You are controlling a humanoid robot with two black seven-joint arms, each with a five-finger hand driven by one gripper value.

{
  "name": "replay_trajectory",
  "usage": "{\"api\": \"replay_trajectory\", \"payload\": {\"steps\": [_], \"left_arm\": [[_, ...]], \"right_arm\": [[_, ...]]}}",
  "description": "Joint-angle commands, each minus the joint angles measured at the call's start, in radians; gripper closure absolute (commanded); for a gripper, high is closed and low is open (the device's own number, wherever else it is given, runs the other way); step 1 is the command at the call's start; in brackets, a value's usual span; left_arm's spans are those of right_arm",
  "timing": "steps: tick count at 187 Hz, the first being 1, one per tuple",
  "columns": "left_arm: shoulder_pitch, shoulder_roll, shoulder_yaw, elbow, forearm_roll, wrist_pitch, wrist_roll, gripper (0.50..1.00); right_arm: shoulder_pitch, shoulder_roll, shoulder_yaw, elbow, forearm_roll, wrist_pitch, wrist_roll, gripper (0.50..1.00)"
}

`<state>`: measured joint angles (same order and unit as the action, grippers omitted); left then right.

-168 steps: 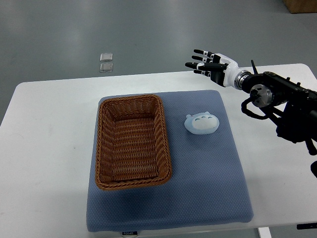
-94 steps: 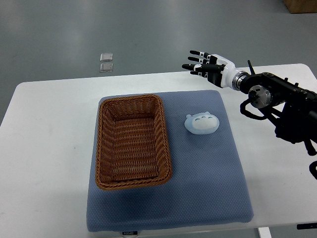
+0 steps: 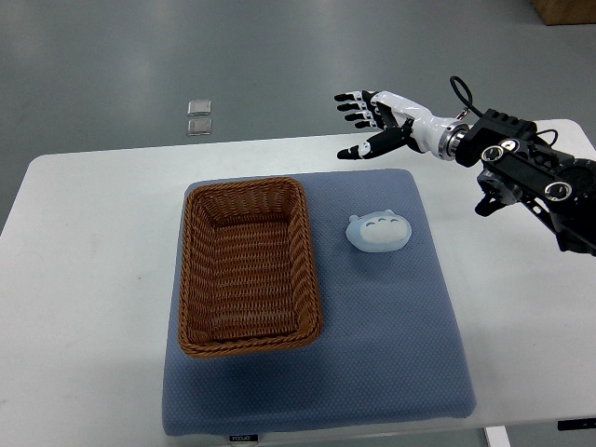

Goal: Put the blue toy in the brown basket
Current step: 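Move the right hand down toward the white-blue cat toy, then close the right hand fingers around the white-blue cat toy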

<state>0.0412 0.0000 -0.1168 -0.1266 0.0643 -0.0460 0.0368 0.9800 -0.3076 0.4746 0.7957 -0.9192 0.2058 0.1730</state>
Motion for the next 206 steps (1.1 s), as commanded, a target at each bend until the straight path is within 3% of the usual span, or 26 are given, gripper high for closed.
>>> {"api": "replay_trajectory", "payload": {"steps": [1,19,51,91,123,177,191,206], "left_arm": [[0.000,0.000,0.000,0.002,0.000,0.000,0.000,0.500],[0.000,0.000,0.000,0.004,0.000,0.000,0.000,0.500],[0.000,0.000,0.000,0.002,0.000,0.000,0.000,0.500],[0.000,0.000,0.000,0.002,0.000,0.000,0.000,0.500],[0.000,0.000,0.000,0.002,0.000,0.000,0.000,0.500],[0.000,0.000,0.000,0.002,0.000,0.000,0.000,0.500],[0.000,0.000,0.000,0.002,0.000,0.000,0.000,0.500],[0.000,0.000,0.000,0.002,0.000,0.000,0.000,0.500]], "right_arm": [[-0.007,-0.056,-0.027,0.066,-0.184,0.017,0.056,0.587],[-0.009,-0.131,-0.088,0.138,-0.260,0.020,0.126,0.587],[-0.001,-0.177,-0.163,0.154,-0.271,0.052,0.227,0.585],[-0.017,-0.192,-0.228,0.169,-0.342,0.032,0.232,0.585],[-0.063,-0.185,-0.251,0.168,-0.354,-0.060,0.230,0.585],[-0.086,-0.180,-0.287,0.157,-0.363,-0.151,0.224,0.589],[-0.086,-0.179,-0.303,0.155,-0.363,-0.164,0.224,0.607],[-0.093,-0.179,-0.309,0.149,-0.365,-0.169,0.224,0.670]]}}
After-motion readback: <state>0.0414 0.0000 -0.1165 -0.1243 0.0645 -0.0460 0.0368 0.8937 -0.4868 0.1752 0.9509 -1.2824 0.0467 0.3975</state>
